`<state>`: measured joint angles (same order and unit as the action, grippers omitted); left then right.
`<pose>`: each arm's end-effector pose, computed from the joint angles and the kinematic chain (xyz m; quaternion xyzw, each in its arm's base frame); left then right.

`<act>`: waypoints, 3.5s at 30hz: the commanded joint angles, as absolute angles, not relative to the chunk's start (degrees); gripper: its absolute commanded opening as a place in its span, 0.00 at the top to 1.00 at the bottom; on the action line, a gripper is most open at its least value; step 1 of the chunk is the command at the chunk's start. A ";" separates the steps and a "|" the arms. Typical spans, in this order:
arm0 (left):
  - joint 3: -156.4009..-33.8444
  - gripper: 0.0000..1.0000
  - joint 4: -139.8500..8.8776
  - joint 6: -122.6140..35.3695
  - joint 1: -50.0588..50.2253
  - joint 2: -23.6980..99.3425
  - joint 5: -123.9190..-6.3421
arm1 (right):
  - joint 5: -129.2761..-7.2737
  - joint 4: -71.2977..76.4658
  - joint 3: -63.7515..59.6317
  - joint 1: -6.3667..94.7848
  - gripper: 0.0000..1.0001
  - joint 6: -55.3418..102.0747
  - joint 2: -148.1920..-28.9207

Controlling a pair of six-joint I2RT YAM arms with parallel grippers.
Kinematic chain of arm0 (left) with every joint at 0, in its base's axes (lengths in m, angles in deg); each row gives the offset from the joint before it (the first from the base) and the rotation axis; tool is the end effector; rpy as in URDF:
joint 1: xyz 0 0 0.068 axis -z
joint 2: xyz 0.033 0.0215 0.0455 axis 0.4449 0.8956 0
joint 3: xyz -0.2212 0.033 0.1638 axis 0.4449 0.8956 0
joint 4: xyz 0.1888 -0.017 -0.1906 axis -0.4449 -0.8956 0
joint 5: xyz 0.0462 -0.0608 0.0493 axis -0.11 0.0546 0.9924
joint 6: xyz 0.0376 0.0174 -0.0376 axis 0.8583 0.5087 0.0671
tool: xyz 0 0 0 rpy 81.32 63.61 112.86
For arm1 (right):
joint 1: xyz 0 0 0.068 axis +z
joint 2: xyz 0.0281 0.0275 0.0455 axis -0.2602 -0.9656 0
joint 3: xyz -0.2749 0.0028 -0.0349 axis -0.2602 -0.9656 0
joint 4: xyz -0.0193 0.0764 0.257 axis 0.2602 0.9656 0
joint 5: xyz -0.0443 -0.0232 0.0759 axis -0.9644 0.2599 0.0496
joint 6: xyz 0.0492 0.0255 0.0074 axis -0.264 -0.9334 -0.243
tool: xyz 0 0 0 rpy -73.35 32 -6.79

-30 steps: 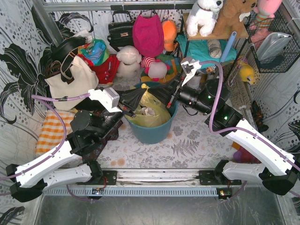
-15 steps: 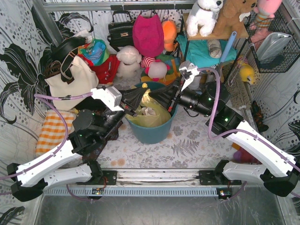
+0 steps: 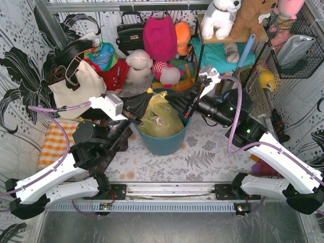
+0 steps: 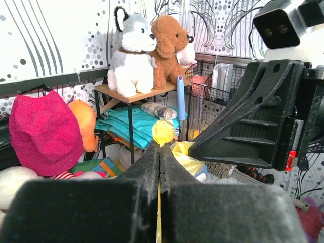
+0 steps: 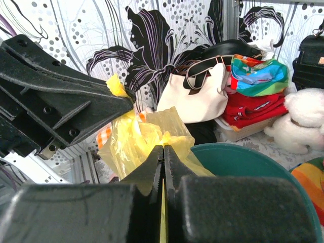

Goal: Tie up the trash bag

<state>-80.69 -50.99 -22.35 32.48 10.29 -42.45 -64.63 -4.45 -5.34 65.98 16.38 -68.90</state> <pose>0.1003 -0.1478 0.4648 0.2062 0.4916 -0.2911 0.7944 0.1426 0.1872 0.4895 -0.2626 0.5335 0.4783 0.6462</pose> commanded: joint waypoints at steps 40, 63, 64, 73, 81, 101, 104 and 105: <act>-81.11 1.00 -49.26 -22.36 32.70 13.29 -35.85 | -47.88 -0.12 -4.39 66.54 1.00 24.26 -69.93; -81.41 1.00 -49.49 -20.84 32.65 11.20 -51.37 | -71.45 3.81 8.84 66.83 1.00 14.95 -76.14; -82.16 1.00 -50.36 -20.80 32.67 11.51 -52.74 | -71.36 3.74 10.59 66.80 1.00 14.26 -77.53; -86.38 1.00 -54.55 -19.87 32.69 14.10 -62.95 | -64.67 5.21 26.17 66.85 1.00 7.03 -88.51; -87.32 1.00 -54.86 -17.84 32.65 15.40 -59.93 | -59.21 2.04 27.48 66.93 1.00 2.58 -89.80; -82.05 1.00 -48.52 -16.82 32.69 14.02 -36.03 | -72.94 0.15 7.16 66.91 1.00 1.79 -77.86; -81.68 1.00 -48.76 -17.05 32.65 13.37 -35.96 | -74.08 -0.37 3.16 66.94 1.00 1.87 -76.32; -81.53 1.00 -48.72 -17.14 32.66 13.18 -35.95 | -73.73 -0.80 2.22 66.93 1.00 2.06 -75.96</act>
